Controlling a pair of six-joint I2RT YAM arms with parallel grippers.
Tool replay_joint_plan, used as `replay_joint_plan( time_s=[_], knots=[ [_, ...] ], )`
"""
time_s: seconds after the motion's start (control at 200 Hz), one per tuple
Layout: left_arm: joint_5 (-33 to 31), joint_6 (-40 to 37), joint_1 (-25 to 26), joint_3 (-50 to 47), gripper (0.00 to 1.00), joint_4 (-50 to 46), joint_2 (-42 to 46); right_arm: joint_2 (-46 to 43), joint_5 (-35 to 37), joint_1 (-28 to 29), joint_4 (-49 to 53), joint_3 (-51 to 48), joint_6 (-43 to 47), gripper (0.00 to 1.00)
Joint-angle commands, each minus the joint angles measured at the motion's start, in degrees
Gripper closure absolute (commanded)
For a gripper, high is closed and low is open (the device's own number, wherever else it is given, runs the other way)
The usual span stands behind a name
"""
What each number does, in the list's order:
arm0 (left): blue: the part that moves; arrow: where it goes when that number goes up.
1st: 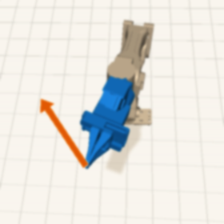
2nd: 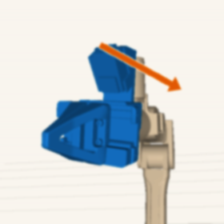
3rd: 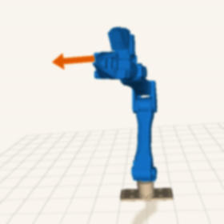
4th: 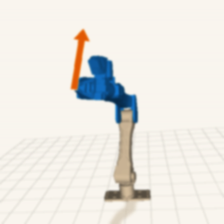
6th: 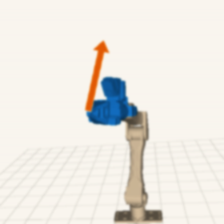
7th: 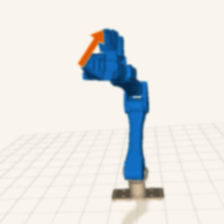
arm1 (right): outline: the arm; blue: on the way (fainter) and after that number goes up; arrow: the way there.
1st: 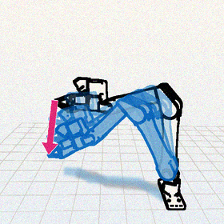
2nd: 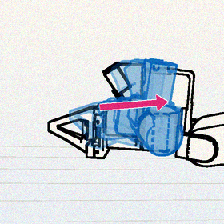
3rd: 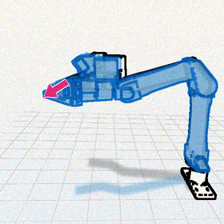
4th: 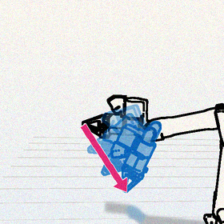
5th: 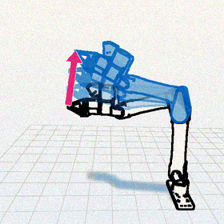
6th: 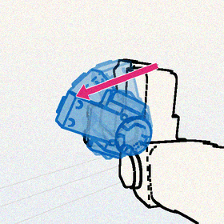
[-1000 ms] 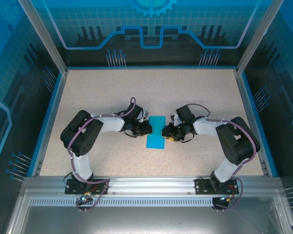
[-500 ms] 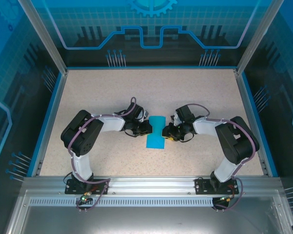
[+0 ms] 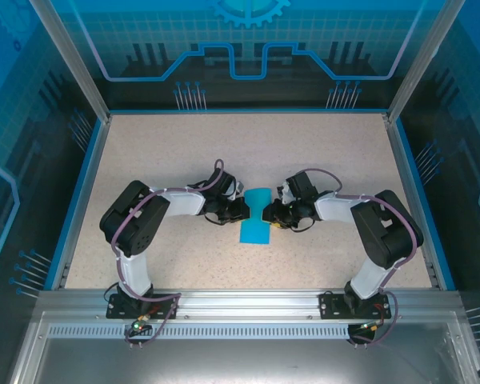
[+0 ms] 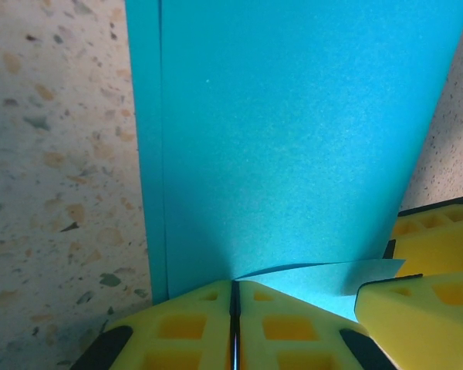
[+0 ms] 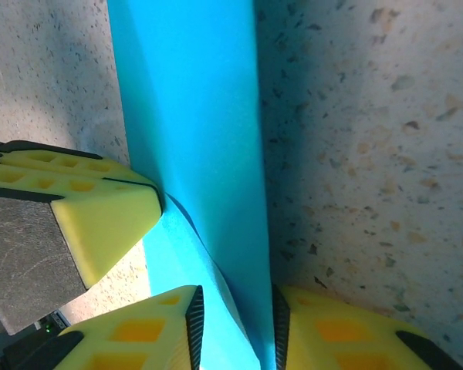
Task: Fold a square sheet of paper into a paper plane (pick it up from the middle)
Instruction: Fold the triangle a second time at the center of the table, then turn over the paper at the center of the table.
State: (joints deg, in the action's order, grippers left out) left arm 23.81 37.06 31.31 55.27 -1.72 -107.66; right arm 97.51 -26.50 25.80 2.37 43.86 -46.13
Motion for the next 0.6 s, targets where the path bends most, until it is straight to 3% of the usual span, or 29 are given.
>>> replay_joint_plan(
  time_s=[0.0, 0.195, 0.595],
  knots=[
    [-1.47, -1.24, 0.47, 0.99, 0.89, -2.61, -0.19, -1.48, -2.35, -1.05, -2.73, -2.20, -0.01, 0.66],
    [-4.59, 0.03, 0.50, 0.83, 0.89, -4.36, 0.32, -2.35, -6.74, -2.27, -8.41, -5.46, -0.18, 0.62],
    [-5.12, 1.62, 0.51, -0.94, 0.89, -3.27, 1.79, -1.10, -9.30, -2.32, -13.01, -6.85, 1.10, 0.65]
  ],
)
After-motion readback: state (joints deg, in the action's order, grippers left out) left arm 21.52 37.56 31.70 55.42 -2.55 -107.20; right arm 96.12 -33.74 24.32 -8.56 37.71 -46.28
